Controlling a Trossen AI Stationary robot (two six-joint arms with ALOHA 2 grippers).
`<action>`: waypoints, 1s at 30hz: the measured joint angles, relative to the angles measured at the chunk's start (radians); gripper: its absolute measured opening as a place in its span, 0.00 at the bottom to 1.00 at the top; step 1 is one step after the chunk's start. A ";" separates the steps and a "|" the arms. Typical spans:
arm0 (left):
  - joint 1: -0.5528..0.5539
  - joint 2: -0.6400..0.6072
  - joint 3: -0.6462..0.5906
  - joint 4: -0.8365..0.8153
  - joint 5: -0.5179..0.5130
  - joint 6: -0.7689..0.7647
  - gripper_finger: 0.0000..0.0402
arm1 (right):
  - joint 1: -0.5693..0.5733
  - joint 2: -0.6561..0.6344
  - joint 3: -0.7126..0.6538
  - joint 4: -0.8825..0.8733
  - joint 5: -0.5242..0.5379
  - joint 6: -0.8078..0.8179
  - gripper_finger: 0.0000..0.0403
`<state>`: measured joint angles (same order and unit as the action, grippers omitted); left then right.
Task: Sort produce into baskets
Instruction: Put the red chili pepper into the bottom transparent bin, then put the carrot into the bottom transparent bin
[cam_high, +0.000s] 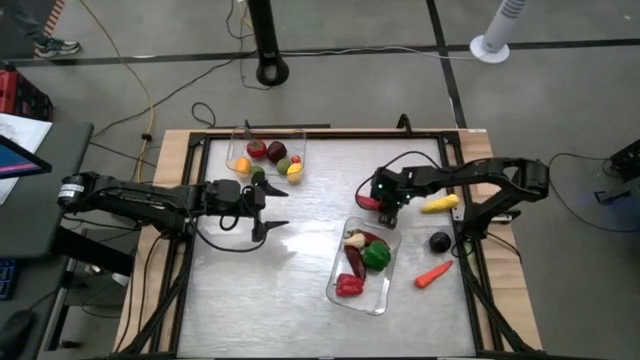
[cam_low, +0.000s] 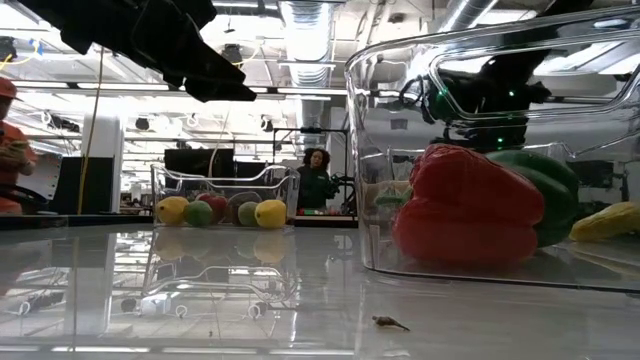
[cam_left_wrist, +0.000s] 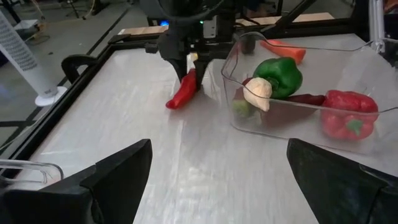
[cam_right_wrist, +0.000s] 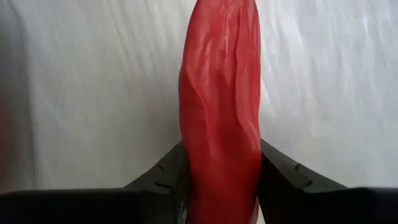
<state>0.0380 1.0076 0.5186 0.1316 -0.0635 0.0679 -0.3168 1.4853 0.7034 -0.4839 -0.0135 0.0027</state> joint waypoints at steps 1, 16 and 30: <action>0.000 -0.001 0.004 -0.003 0.007 0.003 0.90 | 0.000 -0.001 0.024 -0.056 0.013 -0.001 0.40; 0.000 -0.026 0.075 -0.011 0.063 -0.072 0.90 | 0.314 -0.226 0.358 -0.379 0.070 0.258 0.45; -0.001 -0.006 0.072 0.039 0.026 -0.200 0.90 | 0.594 -0.126 0.433 -0.639 0.145 0.634 0.72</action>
<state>0.0374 1.0019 0.5907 0.1702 -0.0373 -0.1323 0.2774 1.3594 1.1368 -1.1233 0.1313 0.6364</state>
